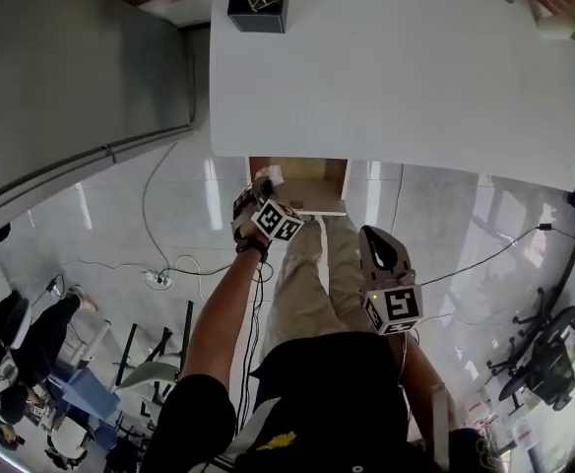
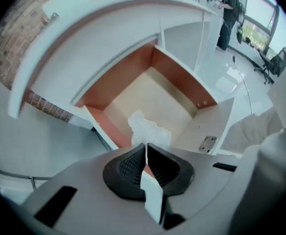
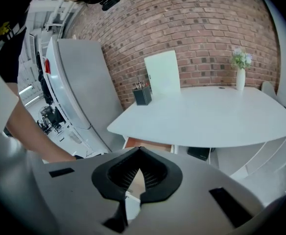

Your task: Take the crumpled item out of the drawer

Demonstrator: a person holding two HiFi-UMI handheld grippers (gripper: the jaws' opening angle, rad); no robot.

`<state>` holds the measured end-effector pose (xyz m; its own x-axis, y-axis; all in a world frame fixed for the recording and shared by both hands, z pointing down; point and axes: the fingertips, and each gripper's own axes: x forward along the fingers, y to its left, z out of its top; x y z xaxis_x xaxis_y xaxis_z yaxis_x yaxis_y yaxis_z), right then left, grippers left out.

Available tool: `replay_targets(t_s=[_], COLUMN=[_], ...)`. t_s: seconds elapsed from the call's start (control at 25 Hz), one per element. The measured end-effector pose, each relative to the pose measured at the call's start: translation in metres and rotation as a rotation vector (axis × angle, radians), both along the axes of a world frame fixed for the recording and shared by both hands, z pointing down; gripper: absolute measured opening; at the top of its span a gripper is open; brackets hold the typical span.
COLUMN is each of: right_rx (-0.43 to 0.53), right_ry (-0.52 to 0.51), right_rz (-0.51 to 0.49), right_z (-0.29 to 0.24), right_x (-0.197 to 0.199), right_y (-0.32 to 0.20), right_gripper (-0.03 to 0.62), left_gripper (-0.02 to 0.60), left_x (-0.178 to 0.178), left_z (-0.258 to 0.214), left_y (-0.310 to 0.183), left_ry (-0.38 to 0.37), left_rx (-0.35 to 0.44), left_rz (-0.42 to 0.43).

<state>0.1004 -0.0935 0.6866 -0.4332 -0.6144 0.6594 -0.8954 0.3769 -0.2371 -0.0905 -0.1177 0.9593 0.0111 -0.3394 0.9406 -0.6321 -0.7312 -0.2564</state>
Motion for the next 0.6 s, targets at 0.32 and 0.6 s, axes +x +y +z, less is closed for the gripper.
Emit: replay_targets(t_s=[0.32, 0.6], right_rx=[0.199, 0.408], right_ry=[-0.043, -0.053], right_rz=[0.019, 0.012], right_z=[-0.113, -0.225], right_x=[-0.016, -0.016], right_y=[-0.071, -0.124], right_gripper=[0.026, 0.026], left_gripper=[0.028, 0.028], left_x=[0.047, 0.054], left_z=[-0.203, -0.378], left_y=[-0.023, -0.071], left_ry=[0.251, 0.484], left_rx=[0.266, 0.505], left_rz=[0.071, -0.055])
